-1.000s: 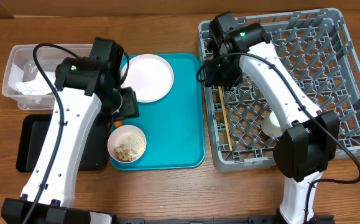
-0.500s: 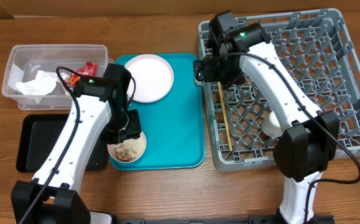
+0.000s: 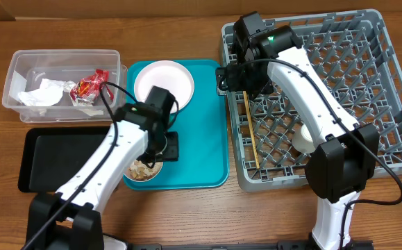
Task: Sort waste into correct bins and load items into the dishwasher
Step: 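Lower the left gripper and grasp the rim of the pink rice bowl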
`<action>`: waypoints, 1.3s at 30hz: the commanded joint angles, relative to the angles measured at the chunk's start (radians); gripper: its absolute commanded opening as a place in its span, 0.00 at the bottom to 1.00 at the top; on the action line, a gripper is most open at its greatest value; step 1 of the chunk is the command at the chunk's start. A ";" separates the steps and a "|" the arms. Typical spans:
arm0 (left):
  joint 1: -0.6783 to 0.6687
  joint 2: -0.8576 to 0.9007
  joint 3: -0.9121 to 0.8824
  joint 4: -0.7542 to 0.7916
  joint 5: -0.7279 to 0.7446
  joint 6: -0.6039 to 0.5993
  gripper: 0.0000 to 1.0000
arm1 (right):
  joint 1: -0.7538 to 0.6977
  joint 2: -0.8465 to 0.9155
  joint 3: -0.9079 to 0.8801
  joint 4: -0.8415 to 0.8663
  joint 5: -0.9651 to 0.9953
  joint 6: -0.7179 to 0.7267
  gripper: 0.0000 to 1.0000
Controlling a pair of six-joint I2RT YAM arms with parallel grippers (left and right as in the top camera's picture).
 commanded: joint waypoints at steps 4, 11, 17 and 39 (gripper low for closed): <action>-0.021 -0.007 -0.051 0.055 -0.069 -0.008 0.45 | 0.005 -0.026 0.023 0.003 -0.005 0.004 1.00; -0.021 0.001 -0.062 0.074 -0.109 -0.008 0.43 | 0.005 -0.026 0.022 0.003 -0.005 0.004 1.00; -0.021 0.019 -0.097 0.114 -0.085 -0.031 0.43 | 0.005 -0.026 0.022 0.003 -0.005 0.004 1.00; -0.021 0.024 -0.118 0.151 -0.082 -0.042 0.22 | 0.005 -0.026 0.022 0.003 -0.005 0.004 1.00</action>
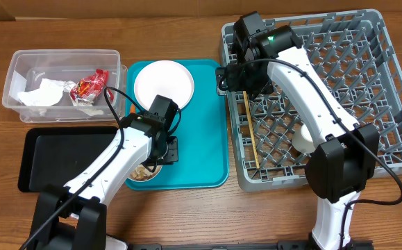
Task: Sort waste into correct bins and load items into the dishwasher
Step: 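Lower the left gripper and grasp the rim of the pink rice bowl, then lift the pink bowl and move it left over the black tray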
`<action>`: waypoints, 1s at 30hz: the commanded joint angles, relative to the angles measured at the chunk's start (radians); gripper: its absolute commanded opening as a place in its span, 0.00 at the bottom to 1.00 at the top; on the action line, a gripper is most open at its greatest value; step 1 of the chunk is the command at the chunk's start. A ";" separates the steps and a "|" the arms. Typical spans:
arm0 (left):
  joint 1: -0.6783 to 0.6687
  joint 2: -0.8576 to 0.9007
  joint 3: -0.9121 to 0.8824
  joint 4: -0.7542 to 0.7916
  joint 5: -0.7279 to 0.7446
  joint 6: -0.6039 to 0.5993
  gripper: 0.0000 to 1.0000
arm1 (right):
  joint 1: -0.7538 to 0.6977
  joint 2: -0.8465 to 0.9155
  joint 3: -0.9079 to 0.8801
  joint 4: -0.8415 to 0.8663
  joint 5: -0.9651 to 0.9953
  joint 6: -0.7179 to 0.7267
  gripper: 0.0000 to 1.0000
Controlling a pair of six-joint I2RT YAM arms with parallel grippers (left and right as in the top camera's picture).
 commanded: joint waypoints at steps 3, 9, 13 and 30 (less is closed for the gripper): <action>-0.007 0.007 -0.010 0.000 0.001 -0.027 0.21 | 0.005 -0.026 0.022 0.003 -0.005 0.003 1.00; -0.007 0.007 -0.046 0.031 0.001 -0.027 0.26 | 0.005 -0.026 0.022 0.003 -0.005 0.003 1.00; -0.006 0.007 -0.055 0.034 0.000 -0.026 0.10 | 0.005 -0.026 0.022 0.003 -0.005 0.003 1.00; 0.013 0.005 0.300 -0.231 0.003 0.047 0.04 | 0.005 -0.026 0.022 0.003 -0.005 0.003 1.00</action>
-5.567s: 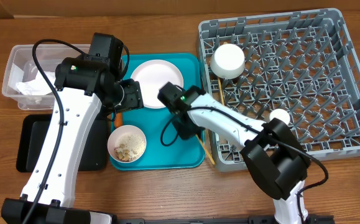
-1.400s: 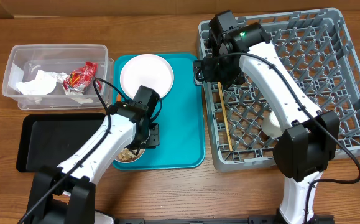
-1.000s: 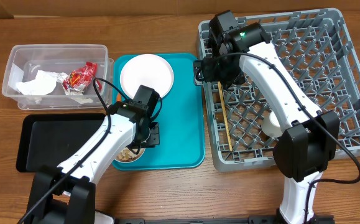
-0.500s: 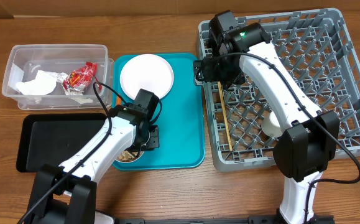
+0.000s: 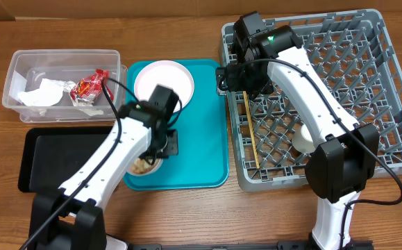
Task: Sort waste into correct bins and load items into the dishwasher
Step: 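Lift the pink bowl and move it left over the black tray, then tip the pink bowl with the left gripper to dump rice onto black tray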
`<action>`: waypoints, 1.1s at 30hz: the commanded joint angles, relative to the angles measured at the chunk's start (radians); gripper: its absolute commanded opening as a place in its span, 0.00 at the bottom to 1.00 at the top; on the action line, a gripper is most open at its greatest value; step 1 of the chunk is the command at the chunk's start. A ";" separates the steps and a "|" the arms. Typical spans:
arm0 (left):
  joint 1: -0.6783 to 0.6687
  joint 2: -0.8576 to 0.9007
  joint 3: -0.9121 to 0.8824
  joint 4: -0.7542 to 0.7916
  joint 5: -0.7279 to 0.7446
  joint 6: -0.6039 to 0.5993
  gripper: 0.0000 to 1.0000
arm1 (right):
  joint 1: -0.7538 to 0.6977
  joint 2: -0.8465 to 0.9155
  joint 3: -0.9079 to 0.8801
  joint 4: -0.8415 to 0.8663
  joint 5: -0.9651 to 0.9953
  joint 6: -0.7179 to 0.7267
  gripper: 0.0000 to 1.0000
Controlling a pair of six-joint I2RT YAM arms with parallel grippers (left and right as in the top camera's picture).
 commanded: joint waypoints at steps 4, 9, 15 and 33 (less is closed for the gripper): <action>0.060 -0.006 0.240 -0.118 0.059 0.100 0.04 | 0.005 -0.026 0.022 0.003 -0.004 0.004 1.00; 0.178 -0.006 0.314 -0.148 0.113 0.196 0.04 | 0.005 -0.026 0.022 0.002 -0.004 0.004 1.00; 0.396 -0.006 0.318 -0.153 0.319 0.328 0.04 | 0.005 -0.026 0.022 0.003 -0.004 0.004 1.00; 0.938 -0.006 0.220 -0.130 0.896 0.625 0.04 | 0.005 -0.026 0.022 0.002 -0.004 0.004 1.00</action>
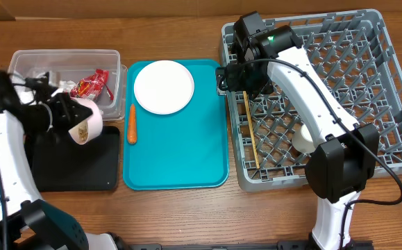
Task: Sort waste into correct bins and load items into the dishwasher
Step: 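Tip the pink bowl with the left gripper to dump rice onto black tray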
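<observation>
My left gripper [63, 114] is shut on the rim of a white bowl [88, 119]. It holds the bowl tipped on its side above the far right corner of the black tray [76, 167]. Some brownish food shows at the bowl's mouth. On the teal tray [180, 153] lie a white plate [164, 86] and an orange carrot [132, 123]. My right gripper [226, 78] hangs at the left edge of the grey dishwasher rack [339, 76]; its fingers are hidden under the wrist.
A clear bin [20, 66] at the far left holds crumpled paper and a red wrapper [89, 86]. In the rack lie a wooden chopstick [250, 135] and a white cup [303, 137]. The right arm reaches across the rack's middle.
The left gripper has moved with the bowl from the teal tray's front left to above the black tray, and the bowl is now tipped. A carrot now shows on the teal tray. The right arm is still.
At first the left gripper was down at the bowl of food on the teal tray's front left corner, and it stayed there through the two following moments. Now the bowl is off the teal tray, held tilted over the black tray. The right arm never moved.
</observation>
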`<action>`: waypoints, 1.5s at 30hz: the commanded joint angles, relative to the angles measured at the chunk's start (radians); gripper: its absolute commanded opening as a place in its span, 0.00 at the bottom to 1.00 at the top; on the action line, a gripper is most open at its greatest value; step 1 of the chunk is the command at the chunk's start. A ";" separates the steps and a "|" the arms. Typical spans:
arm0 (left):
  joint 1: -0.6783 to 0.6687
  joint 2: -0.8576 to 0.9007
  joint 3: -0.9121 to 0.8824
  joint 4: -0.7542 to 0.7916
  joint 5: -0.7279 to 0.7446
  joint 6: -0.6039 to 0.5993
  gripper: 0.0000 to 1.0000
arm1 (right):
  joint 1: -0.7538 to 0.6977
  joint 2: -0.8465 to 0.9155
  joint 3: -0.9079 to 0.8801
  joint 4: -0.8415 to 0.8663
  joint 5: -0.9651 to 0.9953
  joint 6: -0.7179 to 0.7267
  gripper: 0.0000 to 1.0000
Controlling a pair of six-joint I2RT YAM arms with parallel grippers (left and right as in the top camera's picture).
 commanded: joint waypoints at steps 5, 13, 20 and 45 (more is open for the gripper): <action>0.161 -0.006 -0.201 0.106 0.318 0.166 0.04 | 0.005 -0.026 0.022 0.003 -0.005 0.003 1.00; 0.386 -0.006 -0.397 0.154 0.645 0.370 0.04 | 0.005 -0.026 0.022 0.003 -0.005 0.003 1.00; 0.515 -0.006 -0.517 0.155 0.816 0.555 0.04 | 0.005 -0.026 0.022 0.002 -0.005 0.003 1.00; 0.527 -0.006 -0.537 0.132 0.869 0.618 0.04 | 0.005 -0.026 0.022 0.003 -0.005 0.003 1.00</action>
